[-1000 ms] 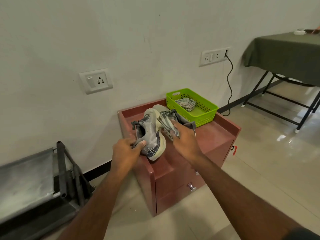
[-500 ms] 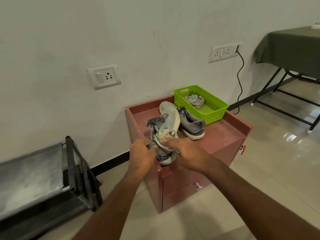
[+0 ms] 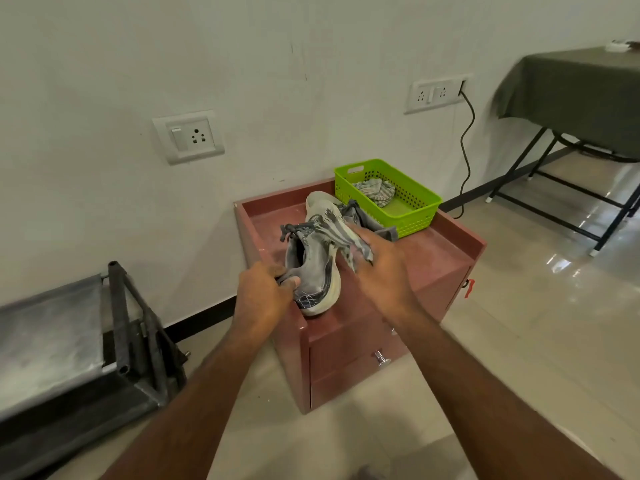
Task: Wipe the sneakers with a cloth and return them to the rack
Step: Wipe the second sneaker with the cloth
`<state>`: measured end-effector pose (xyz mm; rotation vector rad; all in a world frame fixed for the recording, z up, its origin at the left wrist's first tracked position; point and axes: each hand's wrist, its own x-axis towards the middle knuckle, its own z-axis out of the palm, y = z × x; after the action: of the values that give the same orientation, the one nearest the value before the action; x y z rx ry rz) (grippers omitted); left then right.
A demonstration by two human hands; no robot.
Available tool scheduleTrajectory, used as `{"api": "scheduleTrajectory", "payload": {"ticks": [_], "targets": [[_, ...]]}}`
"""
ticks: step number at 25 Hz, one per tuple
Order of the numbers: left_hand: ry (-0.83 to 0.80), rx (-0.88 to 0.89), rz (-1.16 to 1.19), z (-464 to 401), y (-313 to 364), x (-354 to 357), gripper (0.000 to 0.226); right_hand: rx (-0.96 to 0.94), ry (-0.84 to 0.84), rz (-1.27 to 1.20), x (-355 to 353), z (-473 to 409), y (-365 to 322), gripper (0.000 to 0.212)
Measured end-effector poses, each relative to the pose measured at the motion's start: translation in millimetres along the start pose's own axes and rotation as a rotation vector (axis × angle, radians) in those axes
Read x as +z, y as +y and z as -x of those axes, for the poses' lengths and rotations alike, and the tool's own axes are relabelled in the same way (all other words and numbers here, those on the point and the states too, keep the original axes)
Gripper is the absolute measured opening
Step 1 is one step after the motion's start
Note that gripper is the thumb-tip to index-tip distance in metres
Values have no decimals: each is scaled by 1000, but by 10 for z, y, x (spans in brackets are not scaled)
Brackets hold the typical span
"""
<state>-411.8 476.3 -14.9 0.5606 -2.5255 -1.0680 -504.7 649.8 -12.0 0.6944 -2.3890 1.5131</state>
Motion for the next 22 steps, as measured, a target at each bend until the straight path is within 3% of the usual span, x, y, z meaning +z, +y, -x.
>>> {"api": "scheduleTrajectory", "payload": {"ticks": [2, 4, 6, 9, 13, 16, 19, 20, 22], "targets": [[-2, -10, -17, -4, 16, 26, 23, -108, -50, 138, 200, -125, 44, 49], [12, -14, -36, -14, 11, 53, 23, -190, -287, 242, 329, -140, 82, 55], [30, -26, -47, -28, -16, 65, 20, -202, -450, 232, 317, 3, 142, 60], [39, -93, 72, -111, -123, 56, 12, -283, -555, 177, 135, 249, 187, 68], [-2, -124, 199, -154, -246, 79, 6, -396, -659, 130, 5, 224, 262, 50], [-1, -106, 213, -89, -262, 71, 4, -318, -522, 173, 22, 118, 457, 46], [-8, -79, 223, -41, -281, 23, 17, 22, -272, 251, -84, -4, 587, 56], [-11, -71, 217, -49, -302, 8, 19, 14, -233, 222, -93, 6, 509, 59], [-3, -59, 149, -70, -328, -1, 18, -216, -301, 113, 0, 81, 265, 59]]}}
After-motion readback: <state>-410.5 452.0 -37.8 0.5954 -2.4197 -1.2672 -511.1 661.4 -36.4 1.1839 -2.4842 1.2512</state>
